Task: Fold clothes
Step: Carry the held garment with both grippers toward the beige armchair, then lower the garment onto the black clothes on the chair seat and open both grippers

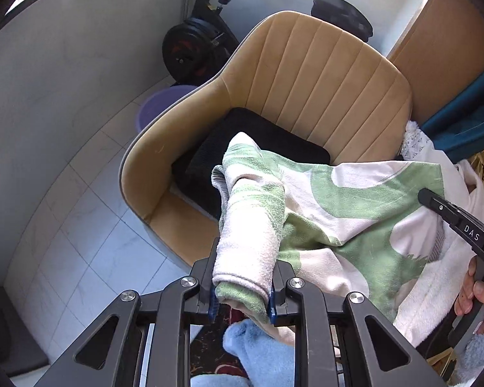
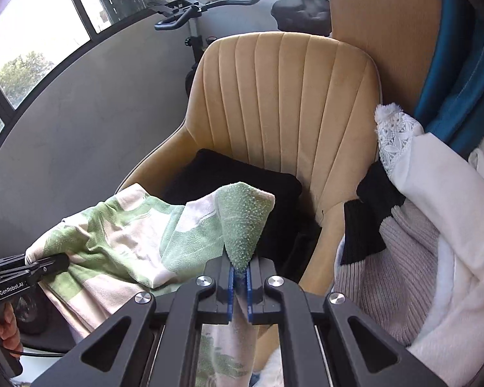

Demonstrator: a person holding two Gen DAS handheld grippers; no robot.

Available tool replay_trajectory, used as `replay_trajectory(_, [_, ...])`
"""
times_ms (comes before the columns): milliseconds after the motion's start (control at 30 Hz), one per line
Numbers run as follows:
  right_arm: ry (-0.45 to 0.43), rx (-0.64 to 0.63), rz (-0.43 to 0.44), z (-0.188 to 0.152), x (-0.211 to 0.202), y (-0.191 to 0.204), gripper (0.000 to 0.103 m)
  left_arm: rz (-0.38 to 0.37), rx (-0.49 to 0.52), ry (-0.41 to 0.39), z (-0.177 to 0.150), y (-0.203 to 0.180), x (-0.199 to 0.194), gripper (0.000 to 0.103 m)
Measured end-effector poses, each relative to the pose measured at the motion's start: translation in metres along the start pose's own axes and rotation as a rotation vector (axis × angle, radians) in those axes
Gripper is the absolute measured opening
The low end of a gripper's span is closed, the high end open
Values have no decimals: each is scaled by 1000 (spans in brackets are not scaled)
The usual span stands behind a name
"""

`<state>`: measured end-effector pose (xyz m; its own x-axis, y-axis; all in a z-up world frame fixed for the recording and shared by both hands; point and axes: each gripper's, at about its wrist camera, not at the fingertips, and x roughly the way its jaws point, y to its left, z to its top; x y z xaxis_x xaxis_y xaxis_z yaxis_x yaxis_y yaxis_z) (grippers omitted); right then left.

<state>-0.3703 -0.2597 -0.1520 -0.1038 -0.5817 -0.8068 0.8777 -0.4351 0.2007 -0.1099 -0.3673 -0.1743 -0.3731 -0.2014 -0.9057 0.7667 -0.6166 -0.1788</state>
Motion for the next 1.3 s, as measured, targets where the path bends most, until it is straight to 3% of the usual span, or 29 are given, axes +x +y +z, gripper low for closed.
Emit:
replay_trajectory(200, [17, 44, -38, 38, 54, -14, 4, -3, 77, -48, 76, 2, 37, 20])
replay_trajectory(400, [11, 58, -97, 73, 111, -23, 4, -25, 138, -38, 113, 14, 96, 20])
replay_trajectory(667, [90, 120, -239, 73, 205, -30, 4, -75, 218, 82, 113, 43, 181, 20])
replay_trajectory(867, [160, 173, -349, 63, 240, -39, 4, -119, 266, 201, 107, 68, 226, 23])
replay_trajectory(1033, [178, 206, -423, 57, 248, -38, 4, -137, 375, 197, 111, 61, 223, 23])
replay_trajectory(1300, [177, 262, -477, 50, 243, -32, 4, -139, 465, 193, 118, 51, 222, 23])
